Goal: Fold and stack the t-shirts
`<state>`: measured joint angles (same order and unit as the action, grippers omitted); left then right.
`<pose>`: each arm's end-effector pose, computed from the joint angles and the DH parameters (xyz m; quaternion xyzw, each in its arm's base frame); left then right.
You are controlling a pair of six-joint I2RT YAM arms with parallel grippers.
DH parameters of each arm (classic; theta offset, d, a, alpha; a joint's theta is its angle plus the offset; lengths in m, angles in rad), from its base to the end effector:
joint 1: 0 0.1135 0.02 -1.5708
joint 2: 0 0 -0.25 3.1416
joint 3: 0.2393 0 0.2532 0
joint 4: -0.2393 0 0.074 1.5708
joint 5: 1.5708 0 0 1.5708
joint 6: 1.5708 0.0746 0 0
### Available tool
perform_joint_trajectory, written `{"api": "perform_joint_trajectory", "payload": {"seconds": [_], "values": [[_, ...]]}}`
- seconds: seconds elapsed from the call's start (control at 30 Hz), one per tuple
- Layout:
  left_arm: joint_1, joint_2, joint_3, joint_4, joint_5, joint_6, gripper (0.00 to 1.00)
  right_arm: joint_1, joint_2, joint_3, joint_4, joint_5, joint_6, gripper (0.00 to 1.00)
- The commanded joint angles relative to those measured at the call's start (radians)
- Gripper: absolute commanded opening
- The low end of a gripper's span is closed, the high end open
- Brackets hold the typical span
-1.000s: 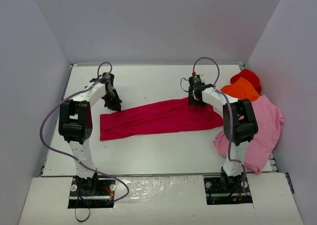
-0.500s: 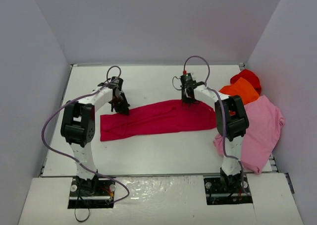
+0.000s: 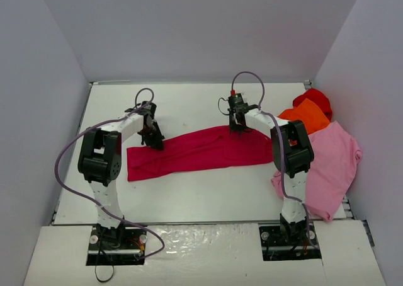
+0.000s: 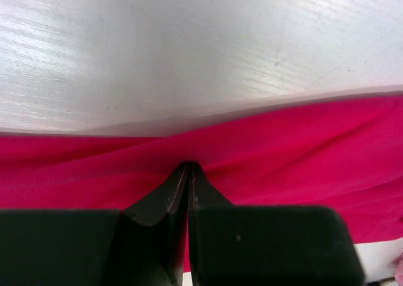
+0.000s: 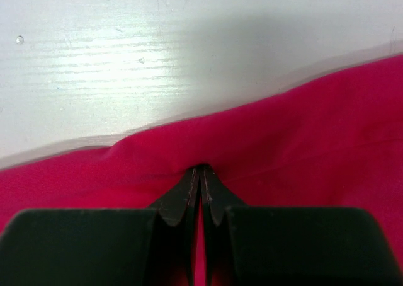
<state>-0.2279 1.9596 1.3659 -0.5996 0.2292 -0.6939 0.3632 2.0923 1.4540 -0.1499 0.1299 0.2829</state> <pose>0.3920 -0.1083 0.1207 -0.2044 0.9544 -0.1835 0.1170 0.4542 0.1623 0.1270 -0.0123 0.9227 0.0639 0.3799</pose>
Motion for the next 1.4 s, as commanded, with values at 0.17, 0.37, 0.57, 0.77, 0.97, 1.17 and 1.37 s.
{"api": "perform_joint_trajectory", "payload": {"seconds": [0.17, 0.37, 0.57, 0.77, 0.97, 1.17, 1.37], "values": [[0.013, -0.014, -0.046, -0.027, -0.112, 0.029, 0.00, -0.062, 0.032, -0.058, -0.043, 0.067, -0.045, 0.00], [0.057, -0.020, -0.084, -0.043, -0.148, 0.057, 0.00, -0.100, 0.038, -0.066, -0.036, 0.077, -0.050, 0.00], [0.102, -0.039, -0.100, -0.046, -0.163, 0.076, 0.00, -0.104, 0.038, -0.076, -0.016, 0.039, -0.042, 0.00], [0.105, -0.100, -0.099, -0.082, -0.191, 0.073, 0.01, -0.083, -0.035, -0.104, 0.027, -0.014, -0.027, 0.00], [0.102, -0.241, -0.090, -0.123, -0.191, 0.070, 0.19, 0.006, -0.164, -0.122, 0.079, 0.019, -0.019, 0.14], [0.020, -0.288, 0.043, -0.123, -0.061, 0.121, 0.25, 0.074, -0.319, -0.169, 0.026, 0.137, 0.122, 0.19], [-0.080, -0.062, 0.209, -0.192, -0.036, 0.145, 0.15, 0.067, -0.445, -0.317, -0.073, 0.225, 0.215, 0.00]]}}
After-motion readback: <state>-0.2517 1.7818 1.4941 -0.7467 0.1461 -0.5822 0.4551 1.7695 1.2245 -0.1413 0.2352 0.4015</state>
